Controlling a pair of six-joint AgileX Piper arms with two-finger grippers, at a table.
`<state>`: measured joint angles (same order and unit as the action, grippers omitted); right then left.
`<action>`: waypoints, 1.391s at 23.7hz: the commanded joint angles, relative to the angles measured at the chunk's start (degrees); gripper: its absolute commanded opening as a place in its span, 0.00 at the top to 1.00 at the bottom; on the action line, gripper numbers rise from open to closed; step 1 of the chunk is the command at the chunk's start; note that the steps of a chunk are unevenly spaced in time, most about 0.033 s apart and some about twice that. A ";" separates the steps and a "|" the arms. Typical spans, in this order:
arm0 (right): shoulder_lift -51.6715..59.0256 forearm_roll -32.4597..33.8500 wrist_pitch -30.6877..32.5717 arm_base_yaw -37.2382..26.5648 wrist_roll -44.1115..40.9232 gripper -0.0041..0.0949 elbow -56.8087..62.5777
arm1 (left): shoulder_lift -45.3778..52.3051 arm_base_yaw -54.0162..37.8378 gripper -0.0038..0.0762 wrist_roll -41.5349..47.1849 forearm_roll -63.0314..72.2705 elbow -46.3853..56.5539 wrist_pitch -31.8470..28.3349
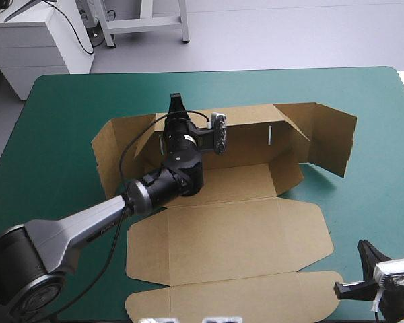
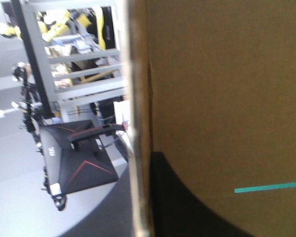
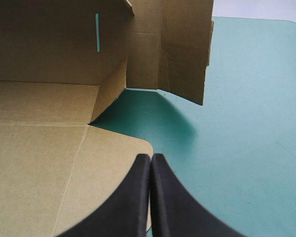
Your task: Fold the box
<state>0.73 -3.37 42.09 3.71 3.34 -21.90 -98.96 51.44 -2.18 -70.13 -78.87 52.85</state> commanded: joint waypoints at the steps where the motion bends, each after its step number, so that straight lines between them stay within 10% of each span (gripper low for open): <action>1: 1.37 0.08 -4.32 -0.34 0.46 0.98 -1.61 | 5.31 3.00 0.96 7.77 -13.43 4.41 -0.32; 12: -0.30 0.08 -3.35 -0.34 -2.74 0.98 -2.33 | 6.52 8.11 0.96 27.43 -30.07 21.40 4.39; 33: -79.82 -0.50 8.36 -0.34 -2.51 0.98 -70.25 | 6.23 8.11 0.96 27.68 -29.27 22.69 7.92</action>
<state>-73.92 -3.83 51.94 3.71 0.36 -85.93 -94.88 59.34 25.72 -99.07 -55.71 58.24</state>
